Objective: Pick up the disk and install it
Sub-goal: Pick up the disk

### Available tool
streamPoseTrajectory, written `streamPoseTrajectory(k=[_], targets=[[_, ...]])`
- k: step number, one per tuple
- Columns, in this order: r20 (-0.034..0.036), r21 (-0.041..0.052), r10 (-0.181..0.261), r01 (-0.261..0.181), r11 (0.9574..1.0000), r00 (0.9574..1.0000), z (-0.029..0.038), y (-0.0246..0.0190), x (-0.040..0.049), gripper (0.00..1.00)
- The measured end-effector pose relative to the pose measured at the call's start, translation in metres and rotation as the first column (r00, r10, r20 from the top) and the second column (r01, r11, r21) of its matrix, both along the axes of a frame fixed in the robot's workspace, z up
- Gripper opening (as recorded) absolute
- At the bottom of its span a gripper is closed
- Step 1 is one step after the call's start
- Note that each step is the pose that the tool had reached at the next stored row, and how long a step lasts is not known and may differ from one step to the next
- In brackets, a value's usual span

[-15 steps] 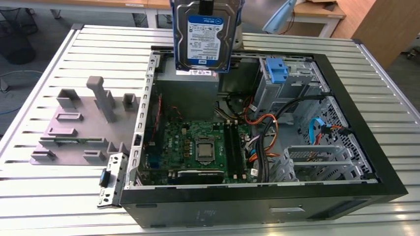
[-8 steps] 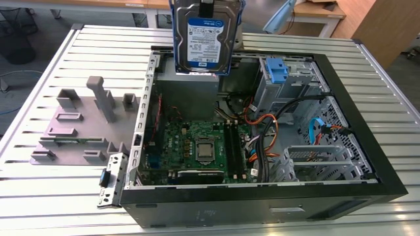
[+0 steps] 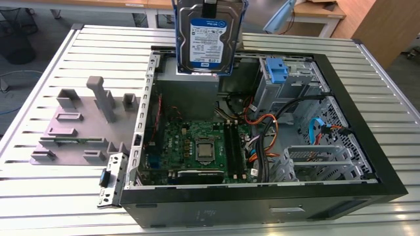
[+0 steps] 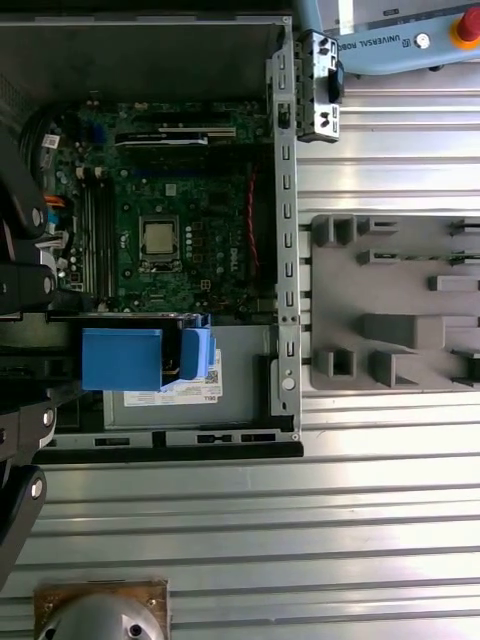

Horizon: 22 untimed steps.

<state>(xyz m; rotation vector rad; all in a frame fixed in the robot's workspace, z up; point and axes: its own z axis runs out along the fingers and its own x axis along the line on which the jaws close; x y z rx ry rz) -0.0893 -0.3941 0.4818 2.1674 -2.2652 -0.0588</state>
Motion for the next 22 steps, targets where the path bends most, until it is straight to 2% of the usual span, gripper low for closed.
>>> streamPoseTrajectory(k=[11, 22], targets=[[-0.0003, 0.0001, 0.0, 0.0, 1.0, 1.0, -0.0001, -0.0006, 0.016, 0.35], [-0.0017, 0.0001, 0.0, 0.0, 1.0, 1.0, -0.0001, -0.0012, 0.0369, 0.35]])
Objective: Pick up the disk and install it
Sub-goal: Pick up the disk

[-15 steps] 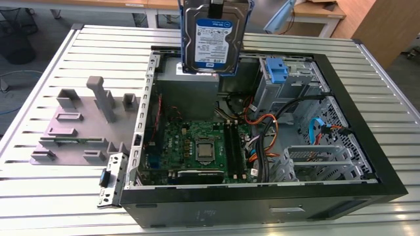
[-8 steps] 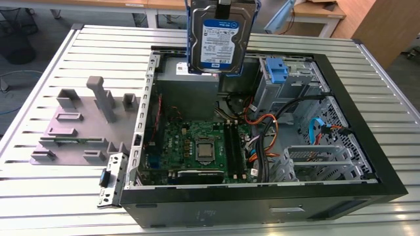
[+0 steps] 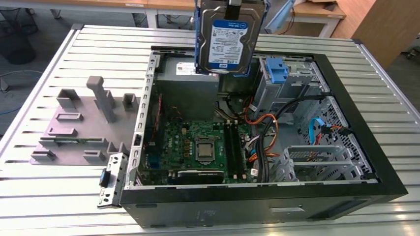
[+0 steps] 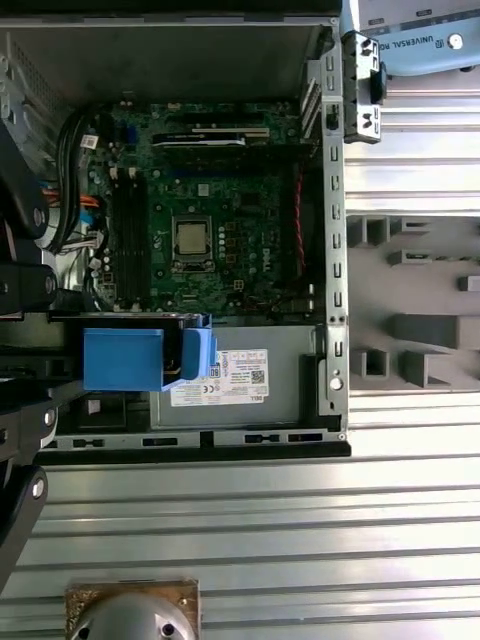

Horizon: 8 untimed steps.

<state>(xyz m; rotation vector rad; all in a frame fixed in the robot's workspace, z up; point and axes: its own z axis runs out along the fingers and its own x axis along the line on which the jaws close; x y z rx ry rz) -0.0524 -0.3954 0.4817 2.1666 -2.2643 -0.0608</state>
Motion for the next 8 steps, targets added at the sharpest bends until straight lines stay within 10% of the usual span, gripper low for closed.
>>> streamPoseTrajectory(k=[8], targets=[[-0.0012, 0.0, 0.0, 0.0, 1.0, 1.0, 0.0, -0.0001, 0.0148, 0.35]])
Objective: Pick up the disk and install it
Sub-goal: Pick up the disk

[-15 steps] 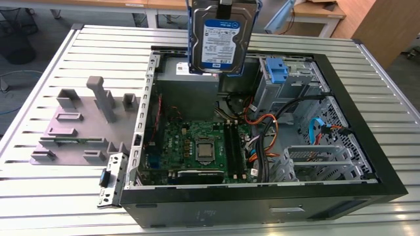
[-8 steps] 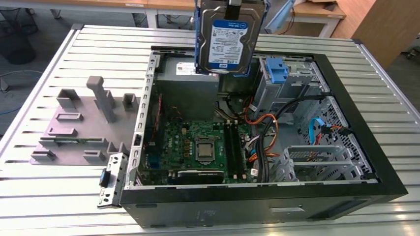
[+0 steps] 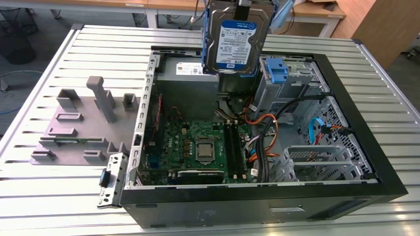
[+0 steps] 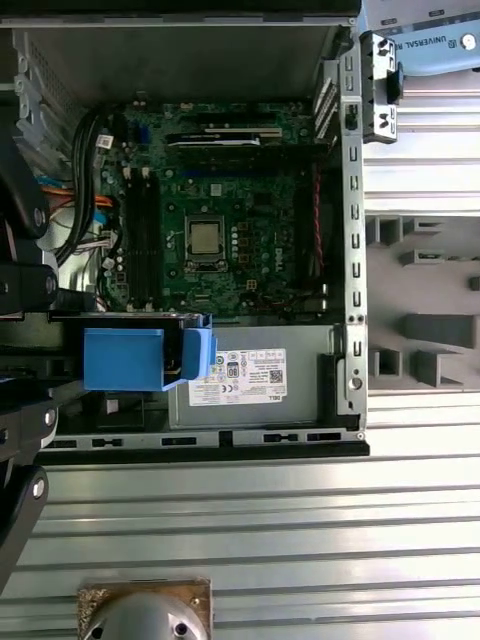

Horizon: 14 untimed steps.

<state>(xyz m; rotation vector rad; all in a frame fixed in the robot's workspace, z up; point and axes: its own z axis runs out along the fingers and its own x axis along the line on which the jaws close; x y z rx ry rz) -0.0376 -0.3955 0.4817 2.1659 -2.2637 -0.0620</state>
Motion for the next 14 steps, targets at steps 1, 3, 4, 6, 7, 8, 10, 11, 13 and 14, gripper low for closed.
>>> streamPoseTrajectory(k=[1, 3, 4, 6, 7, 8, 10, 11, 13, 14], targets=[[-0.0002, -0.0001, 0.0, 0.0, 1.0, 1.0, 0.0, 0.0, 0.0018, 0.35], [-0.0005, 0.0, 0.0, 0.0, 1.0, 1.0, 0.0, 0.0, 0.0054, 0.35], [-0.0006, -0.0001, 0.0, 0.0, 1.0, 1.0, 0.0, -0.0001, 0.007, 0.35], [-0.0009, 0.0, 0.0, 0.0, 1.0, 1.0, 0.0, -0.0001, 0.0103, 0.35], [-0.001, -0.0001, 0.0, 0.0, 1.0, 1.0, 0.0, -0.0001, 0.0117, 0.35], [-0.001, 0.0, 0.0, 0.0, 1.0, 1.0, 0.0, -0.0001, 0.013, 0.35], [-0.001, 0.0, 0.0, 0.0, 1.0, 1.0, 0.0, -0.0001, 0.0136, 0.35], [-0.001, 0.0, 0.0, 0.0, 1.0, 1.0, 0.0, -0.0001, 0.0136, 0.35], [-0.0011, 0.0, 0.0, 0.0, 1.0, 1.0, 0.0, -0.0001, 0.0137, 0.35], [-0.001, 0.0, 0.0, 0.0, 1.0, 1.0, 0.0, -0.0001, 0.0138, 0.35]])
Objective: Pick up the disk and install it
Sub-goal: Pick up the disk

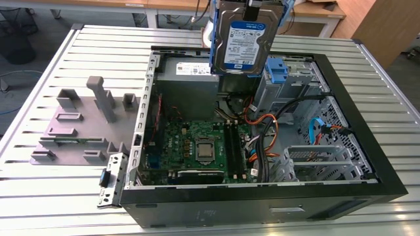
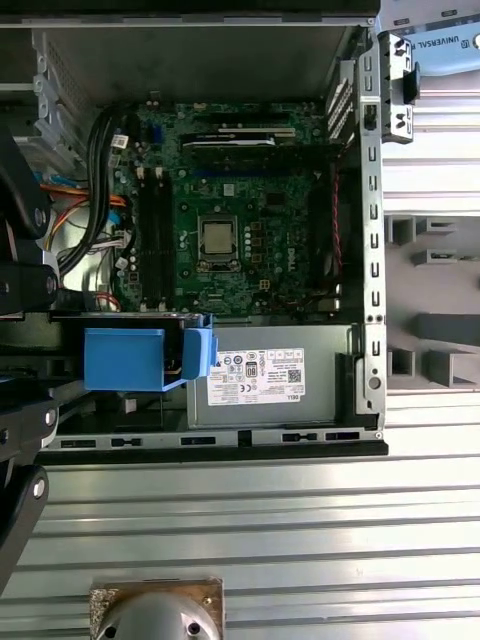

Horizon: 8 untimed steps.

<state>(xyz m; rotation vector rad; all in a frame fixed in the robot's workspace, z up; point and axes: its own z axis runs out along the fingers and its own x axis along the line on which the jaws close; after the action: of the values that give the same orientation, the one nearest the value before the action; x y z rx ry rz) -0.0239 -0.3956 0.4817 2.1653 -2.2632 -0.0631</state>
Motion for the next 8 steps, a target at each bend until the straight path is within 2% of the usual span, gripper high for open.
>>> streamPoseTrajectory(k=[4, 8], targets=[[-0.0001, -0.0008, 0.0, 0.0, 1.0, 1.0, 0.0, -0.002, 0.0, 0.35], [0.0, -0.0017, 0.0, 0.0, 1.0, 1.0, 0.0, -0.0067, 0.0, 0.35]])
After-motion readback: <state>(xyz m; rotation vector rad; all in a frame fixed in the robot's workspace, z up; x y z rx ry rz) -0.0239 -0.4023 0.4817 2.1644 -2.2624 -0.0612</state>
